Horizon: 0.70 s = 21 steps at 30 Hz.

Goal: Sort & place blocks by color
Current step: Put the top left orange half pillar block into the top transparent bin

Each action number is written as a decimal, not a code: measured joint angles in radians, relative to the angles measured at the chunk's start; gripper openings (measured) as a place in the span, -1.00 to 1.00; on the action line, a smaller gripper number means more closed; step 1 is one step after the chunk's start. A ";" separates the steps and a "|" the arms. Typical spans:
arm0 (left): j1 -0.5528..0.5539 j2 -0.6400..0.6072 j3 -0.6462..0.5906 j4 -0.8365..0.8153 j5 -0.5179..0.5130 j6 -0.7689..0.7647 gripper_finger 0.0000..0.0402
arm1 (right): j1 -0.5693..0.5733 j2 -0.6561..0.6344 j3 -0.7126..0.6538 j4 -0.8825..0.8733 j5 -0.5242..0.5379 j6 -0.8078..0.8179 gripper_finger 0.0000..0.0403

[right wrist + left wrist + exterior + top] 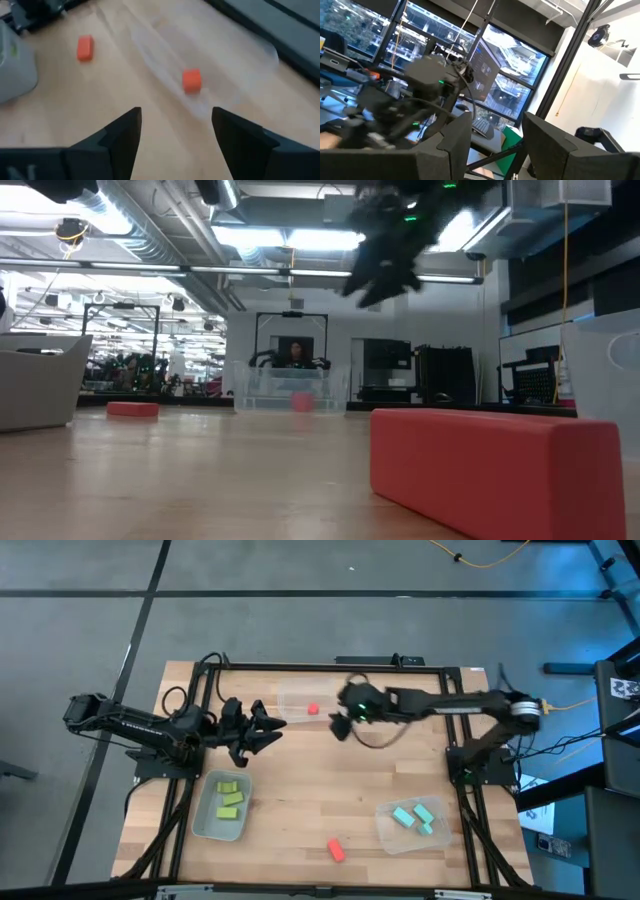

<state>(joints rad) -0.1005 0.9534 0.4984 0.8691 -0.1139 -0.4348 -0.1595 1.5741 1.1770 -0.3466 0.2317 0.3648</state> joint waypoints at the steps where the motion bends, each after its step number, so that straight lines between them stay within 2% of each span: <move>1: 0.000 0.000 0.000 -0.004 0.000 0.000 -0.17 | 0.013 -0.049 -0.053 0.000 0.000 0.023 0.22; 6: 0.000 0.000 0.000 -0.016 -0.005 0.000 -0.17 | 0.102 -0.316 -0.349 0.121 0.001 0.212 0.22; 12: 0.000 0.000 0.000 -0.027 -0.012 0.001 -0.17 | 0.176 -0.553 -0.585 0.441 -0.050 0.333 0.22; 15: 0.000 0.000 0.000 -0.031 -0.013 0.001 -0.17 | 0.190 -0.609 -0.635 0.607 -0.077 0.307 0.22; 21: 0.000 0.000 0.000 -0.069 -0.013 0.052 -0.17 | 0.212 -0.631 -0.620 0.772 -0.155 0.040 0.22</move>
<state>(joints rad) -0.1005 0.9534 0.4984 0.8005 -0.1271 -0.3826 0.0529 0.9433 0.5570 0.4254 0.0764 0.4051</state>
